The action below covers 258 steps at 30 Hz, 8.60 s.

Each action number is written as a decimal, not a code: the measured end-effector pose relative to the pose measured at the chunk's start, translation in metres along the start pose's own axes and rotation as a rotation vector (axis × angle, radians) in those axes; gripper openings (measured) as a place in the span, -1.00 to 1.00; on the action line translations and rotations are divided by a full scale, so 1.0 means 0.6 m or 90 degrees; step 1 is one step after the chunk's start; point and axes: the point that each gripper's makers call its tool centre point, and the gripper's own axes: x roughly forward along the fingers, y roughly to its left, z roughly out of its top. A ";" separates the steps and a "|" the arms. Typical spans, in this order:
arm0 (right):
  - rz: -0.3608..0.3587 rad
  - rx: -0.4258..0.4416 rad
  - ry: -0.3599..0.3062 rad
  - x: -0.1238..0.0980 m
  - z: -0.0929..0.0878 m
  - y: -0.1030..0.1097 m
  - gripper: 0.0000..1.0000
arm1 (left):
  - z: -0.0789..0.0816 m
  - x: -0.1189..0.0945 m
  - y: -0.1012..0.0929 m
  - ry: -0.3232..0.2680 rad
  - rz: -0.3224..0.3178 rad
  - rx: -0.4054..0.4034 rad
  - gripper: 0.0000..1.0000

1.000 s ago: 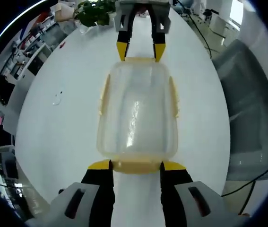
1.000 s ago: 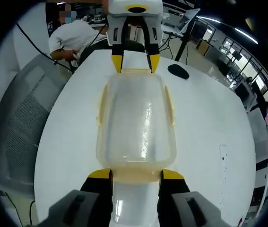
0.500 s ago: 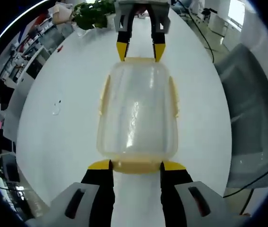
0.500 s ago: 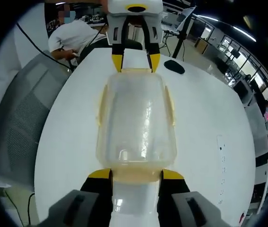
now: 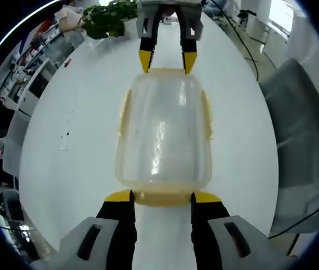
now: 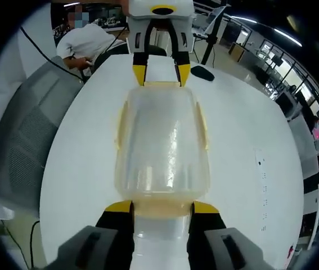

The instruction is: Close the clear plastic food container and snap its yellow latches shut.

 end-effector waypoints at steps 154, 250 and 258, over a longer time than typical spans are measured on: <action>-0.065 0.572 -0.037 -0.040 -0.102 -0.017 -0.25 | 0.119 0.064 0.042 -0.101 0.047 -0.544 -0.23; -0.055 0.717 -0.092 -0.033 -0.117 -0.009 -0.49 | 0.139 0.082 0.016 -0.158 0.031 -0.676 -0.38; -0.050 0.685 -0.077 -0.034 -0.114 -0.009 -0.43 | 0.133 0.078 0.009 -0.141 0.030 -0.636 -0.39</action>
